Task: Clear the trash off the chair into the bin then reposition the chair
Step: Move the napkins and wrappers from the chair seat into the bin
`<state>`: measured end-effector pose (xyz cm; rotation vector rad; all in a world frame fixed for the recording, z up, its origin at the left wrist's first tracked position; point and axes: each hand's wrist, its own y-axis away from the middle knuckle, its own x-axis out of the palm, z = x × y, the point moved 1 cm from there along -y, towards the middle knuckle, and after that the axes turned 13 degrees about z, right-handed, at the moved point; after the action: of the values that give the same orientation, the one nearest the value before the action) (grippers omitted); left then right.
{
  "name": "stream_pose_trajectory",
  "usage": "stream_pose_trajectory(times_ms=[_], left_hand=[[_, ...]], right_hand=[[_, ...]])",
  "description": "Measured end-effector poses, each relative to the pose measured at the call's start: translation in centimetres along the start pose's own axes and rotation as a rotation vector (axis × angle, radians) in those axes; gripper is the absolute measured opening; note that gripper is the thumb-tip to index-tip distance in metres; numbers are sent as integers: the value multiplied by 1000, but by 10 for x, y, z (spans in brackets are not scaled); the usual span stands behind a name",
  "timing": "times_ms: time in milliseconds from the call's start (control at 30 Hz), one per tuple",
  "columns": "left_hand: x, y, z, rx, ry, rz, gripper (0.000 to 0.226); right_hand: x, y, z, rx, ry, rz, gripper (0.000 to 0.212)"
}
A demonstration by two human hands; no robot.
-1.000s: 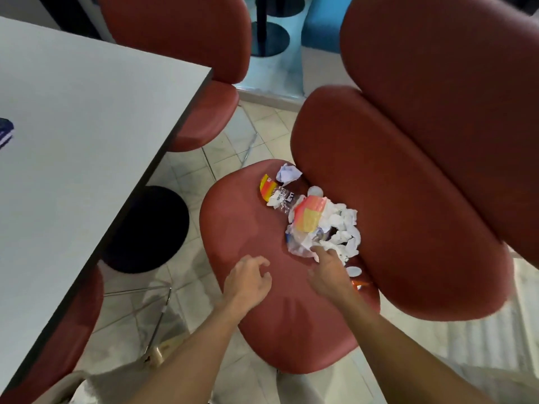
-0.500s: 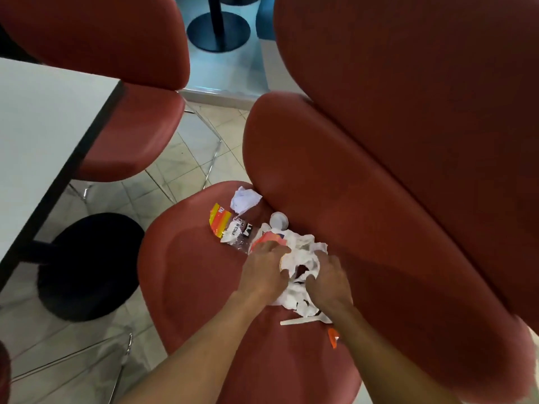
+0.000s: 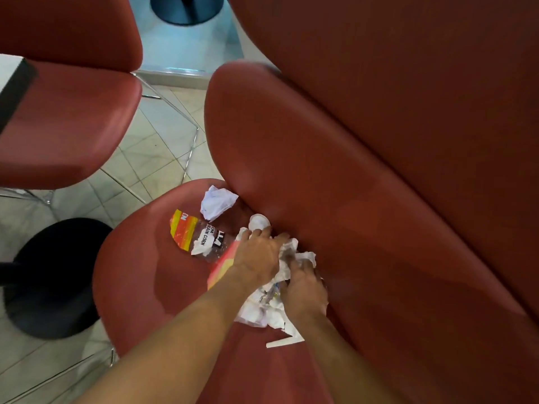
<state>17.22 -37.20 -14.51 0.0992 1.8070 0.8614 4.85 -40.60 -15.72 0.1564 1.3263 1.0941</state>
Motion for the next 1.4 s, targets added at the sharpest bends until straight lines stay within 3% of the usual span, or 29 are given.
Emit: stream_pose_trajectory(times_ms=[133, 300, 567, 767, 933, 1400], left_hand=[[3, -1, 4, -28, -10, 41, 30], [1, 18, 6, -90, 147, -97, 24], [-24, 86, 0, -47, 251, -391, 16], [-30, 158, -4, 20, 418, -428, 16], [-16, 238, 1, -32, 522, -389, 15], [58, 452, 60, -191, 660, -512, 12]], right_hand=[[4, 0, -3, 12, -14, -53, 44], [4, 17, -7, -30, -46, -83, 39], [-15, 76, 5, -79, -146, -161, 34], [-28, 138, 21, -117, -155, -191, 32], [-23, 193, 45, -175, -148, -160, 34], [66, 344, 139, -338, 1, -150, 32]])
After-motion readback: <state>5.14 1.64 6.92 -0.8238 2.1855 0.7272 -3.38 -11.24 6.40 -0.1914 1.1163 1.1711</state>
